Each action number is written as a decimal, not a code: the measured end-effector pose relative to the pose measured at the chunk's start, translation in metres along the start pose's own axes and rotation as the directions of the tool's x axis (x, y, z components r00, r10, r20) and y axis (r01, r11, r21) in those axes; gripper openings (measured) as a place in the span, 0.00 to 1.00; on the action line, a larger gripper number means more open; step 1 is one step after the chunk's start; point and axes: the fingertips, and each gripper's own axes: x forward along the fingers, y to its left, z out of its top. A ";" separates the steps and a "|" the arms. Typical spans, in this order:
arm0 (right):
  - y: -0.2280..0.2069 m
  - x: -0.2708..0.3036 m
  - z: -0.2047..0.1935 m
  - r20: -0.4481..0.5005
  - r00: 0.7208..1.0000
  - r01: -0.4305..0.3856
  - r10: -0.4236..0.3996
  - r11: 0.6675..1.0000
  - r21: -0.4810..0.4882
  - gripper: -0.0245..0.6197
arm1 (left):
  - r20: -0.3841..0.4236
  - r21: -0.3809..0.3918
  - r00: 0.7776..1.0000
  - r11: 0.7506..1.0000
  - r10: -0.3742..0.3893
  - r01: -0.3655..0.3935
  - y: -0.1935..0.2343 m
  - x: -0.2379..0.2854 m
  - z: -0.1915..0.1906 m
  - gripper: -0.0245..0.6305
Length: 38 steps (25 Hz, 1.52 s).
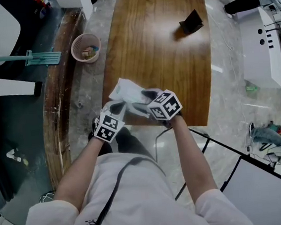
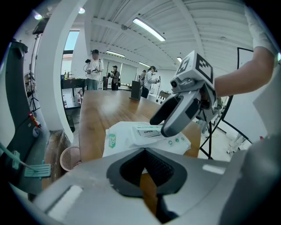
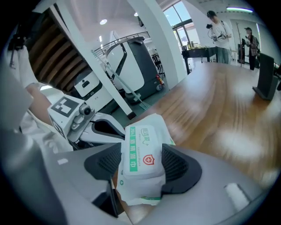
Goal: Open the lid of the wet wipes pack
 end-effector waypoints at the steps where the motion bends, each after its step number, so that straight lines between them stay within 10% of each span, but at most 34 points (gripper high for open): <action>1: 0.000 -0.001 0.000 0.000 1.000 -0.006 0.006 1.000 0.005 0.50 | -0.001 -0.002 1.000 1.000 0.001 -0.001 0.000 0.000 0.000 0.04; 23: -0.012 -0.042 0.037 0.181 0.973 0.153 -0.145 0.988 -0.031 0.47 | -0.001 -0.012 1.000 1.000 0.020 -0.020 0.000 -0.010 0.001 0.04; 38: -0.053 -0.062 0.038 0.290 0.902 0.312 -0.319 0.947 0.072 0.32 | 0.056 -0.047 0.997 0.997 0.057 -0.054 0.005 -0.027 0.019 0.04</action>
